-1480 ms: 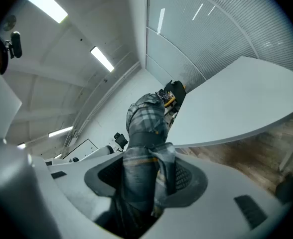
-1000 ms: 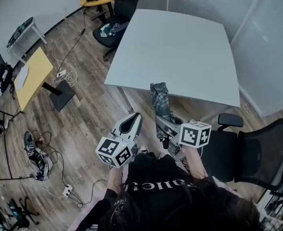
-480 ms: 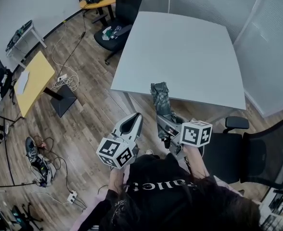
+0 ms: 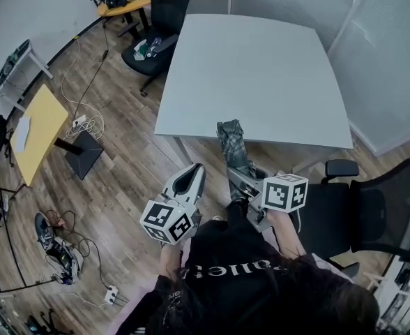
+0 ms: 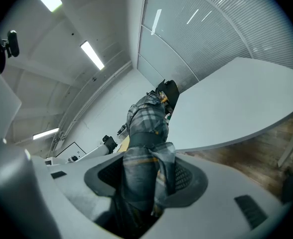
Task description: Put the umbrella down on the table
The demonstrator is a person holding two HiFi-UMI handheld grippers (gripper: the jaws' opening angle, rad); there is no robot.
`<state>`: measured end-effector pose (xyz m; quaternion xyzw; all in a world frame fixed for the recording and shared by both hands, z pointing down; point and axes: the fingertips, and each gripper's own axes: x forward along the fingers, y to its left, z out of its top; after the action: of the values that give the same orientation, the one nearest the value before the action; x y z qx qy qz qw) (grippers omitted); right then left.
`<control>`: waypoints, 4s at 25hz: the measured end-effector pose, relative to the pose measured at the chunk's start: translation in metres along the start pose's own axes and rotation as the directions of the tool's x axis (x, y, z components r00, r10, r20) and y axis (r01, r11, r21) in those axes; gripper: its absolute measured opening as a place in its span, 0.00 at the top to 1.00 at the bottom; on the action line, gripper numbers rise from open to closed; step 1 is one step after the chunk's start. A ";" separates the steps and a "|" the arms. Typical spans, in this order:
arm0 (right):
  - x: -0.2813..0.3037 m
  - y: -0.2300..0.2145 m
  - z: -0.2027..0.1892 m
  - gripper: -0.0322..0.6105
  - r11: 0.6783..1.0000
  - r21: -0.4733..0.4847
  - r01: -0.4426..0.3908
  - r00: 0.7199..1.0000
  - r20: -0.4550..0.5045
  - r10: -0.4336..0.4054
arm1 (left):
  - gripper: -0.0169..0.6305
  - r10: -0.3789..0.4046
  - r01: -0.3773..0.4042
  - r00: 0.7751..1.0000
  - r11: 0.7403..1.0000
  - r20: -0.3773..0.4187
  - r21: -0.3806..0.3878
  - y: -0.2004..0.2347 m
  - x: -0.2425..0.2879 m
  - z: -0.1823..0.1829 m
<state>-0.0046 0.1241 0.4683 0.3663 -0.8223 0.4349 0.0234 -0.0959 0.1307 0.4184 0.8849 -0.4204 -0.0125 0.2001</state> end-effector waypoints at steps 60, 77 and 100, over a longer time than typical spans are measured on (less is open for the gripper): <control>0.222 -0.273 0.275 0.60 0.968 -0.187 0.165 0.957 -0.206 -0.203 | 0.93 -0.006 0.004 0.993 1.000 -0.115 -0.017 0.165 0.289 0.083; 0.336 -0.330 0.286 0.60 0.919 -0.313 0.238 0.890 -0.309 -0.335 | 0.93 -0.029 0.025 0.990 0.999 -0.141 -0.032 0.243 0.288 0.108; 0.401 -0.391 0.299 0.60 0.796 -0.543 0.267 0.836 -0.281 -0.472 | 0.93 0.023 -0.035 0.983 0.997 -0.183 -0.065 0.307 0.271 0.107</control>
<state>0.0294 -0.4662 0.6989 0.4076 -0.7912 0.2681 0.3687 -0.1678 -0.2833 0.4713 0.8688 -0.4124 0.0572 0.2680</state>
